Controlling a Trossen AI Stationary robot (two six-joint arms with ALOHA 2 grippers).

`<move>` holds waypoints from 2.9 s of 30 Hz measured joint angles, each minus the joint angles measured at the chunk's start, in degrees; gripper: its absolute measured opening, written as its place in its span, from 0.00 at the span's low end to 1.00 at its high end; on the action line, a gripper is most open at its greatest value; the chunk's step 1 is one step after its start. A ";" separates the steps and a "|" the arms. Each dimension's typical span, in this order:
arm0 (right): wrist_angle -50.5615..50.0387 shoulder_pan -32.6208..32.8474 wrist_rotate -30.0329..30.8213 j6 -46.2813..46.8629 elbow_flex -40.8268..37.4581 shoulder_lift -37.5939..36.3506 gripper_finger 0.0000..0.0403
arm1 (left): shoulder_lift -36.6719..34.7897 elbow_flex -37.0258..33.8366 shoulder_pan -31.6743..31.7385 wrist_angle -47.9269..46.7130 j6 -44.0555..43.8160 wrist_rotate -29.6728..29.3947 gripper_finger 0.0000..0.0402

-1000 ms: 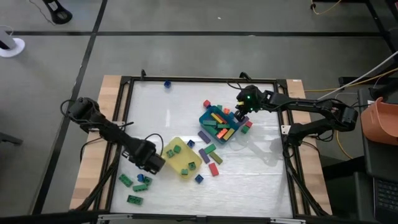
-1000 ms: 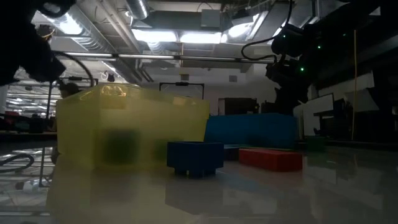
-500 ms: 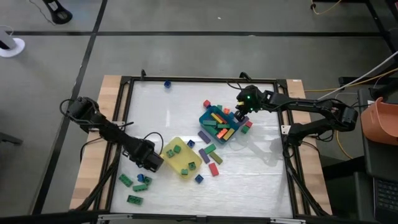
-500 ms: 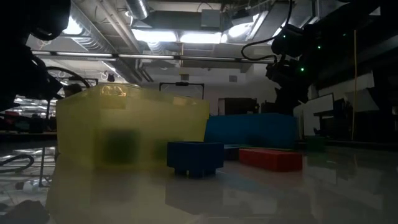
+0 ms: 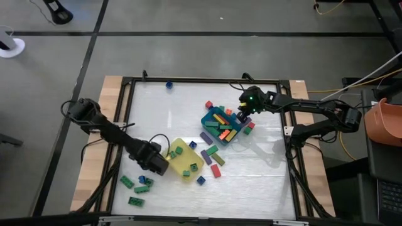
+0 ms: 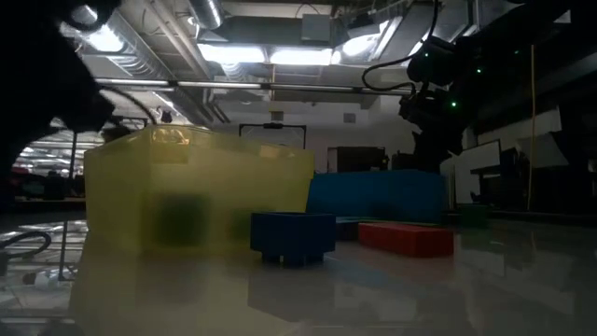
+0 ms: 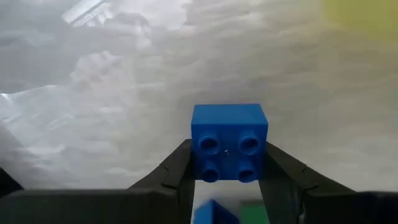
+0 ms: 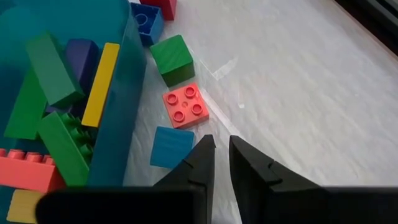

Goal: Sort blocks by size
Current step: Put the small blue game piece into the yellow bin

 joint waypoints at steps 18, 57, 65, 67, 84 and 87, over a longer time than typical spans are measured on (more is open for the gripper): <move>-0.40 0.00 0.01 -0.02 0.00 0.00 0.13 | -0.04 15.12 -0.39 10.18 14.02 -10.87 0.33; -0.40 0.00 0.04 -0.07 0.00 0.00 0.13 | 1.65 15.06 59.69 14.55 60.66 -22.62 0.48; -0.30 0.00 0.07 -0.71 0.00 0.00 0.13 | 7.29 15.06 71.41 22.25 73.55 -21.72 0.48; -0.27 0.00 0.14 -1.72 0.00 0.00 0.13 | 8.89 15.06 73.14 23.26 75.60 -21.54 0.48; -0.25 -0.02 2.61 -1.86 0.00 0.00 0.13 | 16.85 15.04 78.68 24.84 82.22 -17.73 0.48; -0.27 -0.01 2.61 -1.86 0.00 0.00 0.13 | 17.62 15.06 78.77 25.75 83.04 -17.72 0.48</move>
